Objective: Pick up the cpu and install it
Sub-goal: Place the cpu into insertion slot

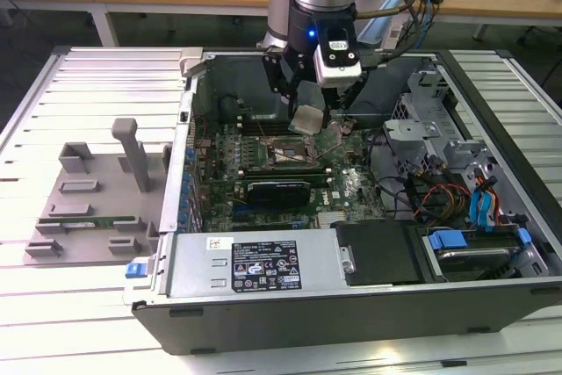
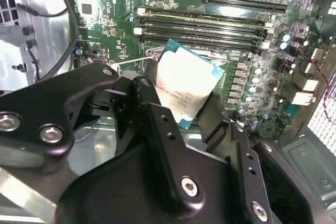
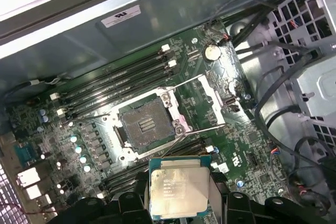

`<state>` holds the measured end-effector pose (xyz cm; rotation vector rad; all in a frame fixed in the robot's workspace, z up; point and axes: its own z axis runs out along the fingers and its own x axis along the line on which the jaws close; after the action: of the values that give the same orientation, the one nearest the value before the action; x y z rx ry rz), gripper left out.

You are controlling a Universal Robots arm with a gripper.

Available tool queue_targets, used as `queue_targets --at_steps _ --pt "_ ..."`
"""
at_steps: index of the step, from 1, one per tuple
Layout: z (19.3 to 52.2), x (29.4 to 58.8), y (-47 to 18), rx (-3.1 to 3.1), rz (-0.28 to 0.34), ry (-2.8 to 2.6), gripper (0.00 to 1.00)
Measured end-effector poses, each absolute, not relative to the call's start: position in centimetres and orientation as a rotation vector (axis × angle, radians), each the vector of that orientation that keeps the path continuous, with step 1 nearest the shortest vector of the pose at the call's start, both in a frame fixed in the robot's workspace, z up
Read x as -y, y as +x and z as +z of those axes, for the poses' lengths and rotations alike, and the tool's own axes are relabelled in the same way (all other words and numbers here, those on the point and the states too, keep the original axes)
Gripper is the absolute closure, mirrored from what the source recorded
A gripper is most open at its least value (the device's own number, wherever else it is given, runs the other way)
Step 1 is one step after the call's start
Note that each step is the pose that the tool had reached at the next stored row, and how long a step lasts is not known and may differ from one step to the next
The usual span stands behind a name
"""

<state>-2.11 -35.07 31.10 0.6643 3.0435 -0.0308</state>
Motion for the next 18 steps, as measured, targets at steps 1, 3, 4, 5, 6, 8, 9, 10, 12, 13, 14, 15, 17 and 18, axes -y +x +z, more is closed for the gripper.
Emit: queue_targets --at_steps 1,3,4,5,6,8,9,10,12,13,14,15,17,18 --pt "31.10 35.07 -2.11 -3.040 -0.031 0.680 0.46" --pt "31.10 35.07 -2.11 -3.033 -0.032 0.710 0.46" --pt "31.10 35.07 -2.11 -3.028 -0.032 0.735 0.46" --pt "31.10 35.07 -2.11 -3.024 -0.032 0.752 0.46" --pt "31.10 35.07 -2.11 -3.021 -0.032 0.762 0.46" --pt "31.09 35.07 -2.11 -3.015 -0.033 0.786 0.46" --pt "31.09 35.07 -2.11 -3.012 -0.033 0.796 0.46" --pt "31.09 35.07 -2.11 -3.003 -0.034 0.834 0.46" --pt "31.09 35.07 -2.11 -2.992 -0.034 0.872 0.46" --pt "31.08 35.07 -2.11 -2.986 -0.035 0.894 0.46" --pt "31.08 35.07 -2.11 -2.981 -0.035 0.908 0.46" --pt "31.08 35.07 -2.11 -2.978 -0.035 0.921 0.46" --pt "31.08 35.07 -2.11 -2.957 -0.036 0.986 0.46" --pt "31.07 35.07 -2.11 -2.950 -0.036 1.008 0.46"
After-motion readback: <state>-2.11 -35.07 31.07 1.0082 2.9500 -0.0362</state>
